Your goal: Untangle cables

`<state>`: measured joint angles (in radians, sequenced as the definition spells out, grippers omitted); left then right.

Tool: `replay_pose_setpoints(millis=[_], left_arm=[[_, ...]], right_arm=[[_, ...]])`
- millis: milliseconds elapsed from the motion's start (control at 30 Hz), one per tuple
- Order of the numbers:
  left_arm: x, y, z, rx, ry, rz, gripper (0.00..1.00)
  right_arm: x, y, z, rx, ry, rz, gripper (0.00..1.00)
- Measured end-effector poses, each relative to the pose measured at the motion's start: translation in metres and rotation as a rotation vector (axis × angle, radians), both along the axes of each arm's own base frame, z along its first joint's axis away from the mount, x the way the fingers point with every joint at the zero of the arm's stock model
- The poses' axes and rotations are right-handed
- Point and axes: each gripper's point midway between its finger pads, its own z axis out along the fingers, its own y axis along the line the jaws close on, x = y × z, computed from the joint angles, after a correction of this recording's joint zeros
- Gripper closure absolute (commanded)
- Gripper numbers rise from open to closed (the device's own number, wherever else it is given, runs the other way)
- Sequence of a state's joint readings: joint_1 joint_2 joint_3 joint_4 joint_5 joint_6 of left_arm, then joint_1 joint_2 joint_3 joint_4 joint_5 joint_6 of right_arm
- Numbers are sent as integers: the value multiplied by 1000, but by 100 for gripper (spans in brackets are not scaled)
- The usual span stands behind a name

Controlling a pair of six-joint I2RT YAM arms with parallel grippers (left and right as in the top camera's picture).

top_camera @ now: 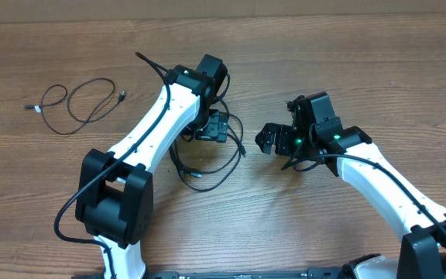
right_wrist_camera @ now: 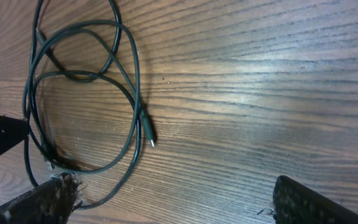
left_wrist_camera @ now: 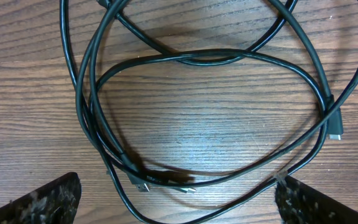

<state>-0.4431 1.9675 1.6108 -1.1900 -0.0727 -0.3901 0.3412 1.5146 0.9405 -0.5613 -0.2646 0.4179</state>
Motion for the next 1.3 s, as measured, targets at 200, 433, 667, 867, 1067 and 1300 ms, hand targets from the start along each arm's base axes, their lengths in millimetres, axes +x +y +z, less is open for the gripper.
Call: replay_pose_setpoints(millis=[200, 433, 667, 867, 1067, 1300], left_arm=[[0, 0, 0, 0, 0, 0, 0], [0, 0, 0, 0, 0, 0, 0], [0, 0, 0, 0, 0, 0, 0], [0, 0, 0, 0, -1, 0, 1], [0, 0, 0, 0, 0, 0, 0], [0, 0, 0, 0, -1, 0, 0]], right_arm=[[-3, -1, -2, -5, 15, -1, 0], [-2, -5, -3, -28, 11, -12, 0], [7, -8, -1, -36, -20, -50, 0], [6, -16, -28, -37, -56, -109, 0], [1, -19, -37, -44, -44, -121, 0], [1, -19, -37, -46, -46, -123, 0]])
